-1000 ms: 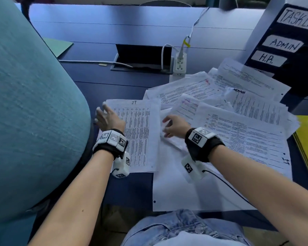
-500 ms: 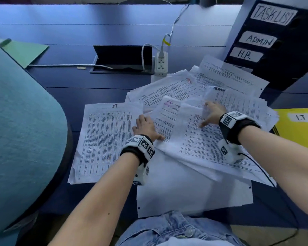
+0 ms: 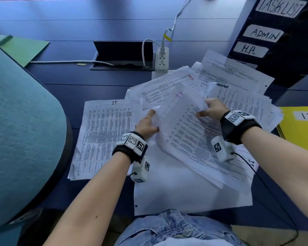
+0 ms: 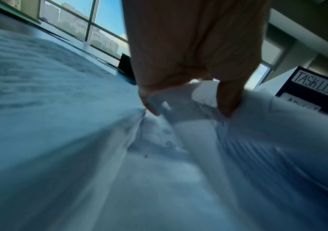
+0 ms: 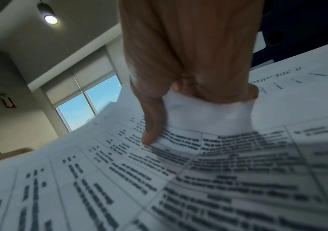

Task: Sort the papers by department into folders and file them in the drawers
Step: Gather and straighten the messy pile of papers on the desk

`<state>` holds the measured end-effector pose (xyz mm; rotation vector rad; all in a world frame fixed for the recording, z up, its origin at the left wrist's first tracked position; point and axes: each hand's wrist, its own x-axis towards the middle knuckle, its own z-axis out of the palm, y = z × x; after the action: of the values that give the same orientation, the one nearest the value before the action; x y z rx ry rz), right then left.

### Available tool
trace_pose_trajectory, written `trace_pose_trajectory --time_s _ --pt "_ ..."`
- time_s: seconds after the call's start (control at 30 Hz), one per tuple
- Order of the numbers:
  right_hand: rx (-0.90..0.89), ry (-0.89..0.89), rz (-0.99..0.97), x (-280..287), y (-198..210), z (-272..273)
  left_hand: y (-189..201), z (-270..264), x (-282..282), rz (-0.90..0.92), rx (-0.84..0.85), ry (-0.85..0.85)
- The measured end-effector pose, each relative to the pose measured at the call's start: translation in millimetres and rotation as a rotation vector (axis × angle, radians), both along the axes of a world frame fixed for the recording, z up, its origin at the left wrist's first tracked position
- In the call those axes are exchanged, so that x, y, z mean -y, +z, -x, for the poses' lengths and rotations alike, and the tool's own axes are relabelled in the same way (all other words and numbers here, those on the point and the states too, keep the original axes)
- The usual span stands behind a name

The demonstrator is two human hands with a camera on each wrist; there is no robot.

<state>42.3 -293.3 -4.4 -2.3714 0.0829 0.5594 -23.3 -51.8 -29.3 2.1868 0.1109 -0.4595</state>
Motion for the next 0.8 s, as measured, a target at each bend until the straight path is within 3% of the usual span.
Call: trace_pose_trajectory --time_s 0.13,0.3,0.37,0.5,0.67,0.8 --pt "-0.016 -0.07 -0.038 -14 8 -3 8 -12 -1 0.2 0.023 0.049" --pt "0.057 -0.306 -0.187 -22 15 -15 24 -16 -16 0.617 0.061 0.643" --pt "0.07 -0.414 -0.276 -21 13 -21 24 -14 -22 0.722 0.017 0.617" --pt "0.006 -0.532 -0.443 -20 1 -24 22 -10 -24 0.507 -0.081 0.318" --pt "-0.055 -0.492 -0.558 -30 10 1 14 -12 -31 0.491 -0.07 0.485" --pt "0.005 -0.352 -0.394 -32 9 16 10 -9 -36 0.478 -0.055 0.52"
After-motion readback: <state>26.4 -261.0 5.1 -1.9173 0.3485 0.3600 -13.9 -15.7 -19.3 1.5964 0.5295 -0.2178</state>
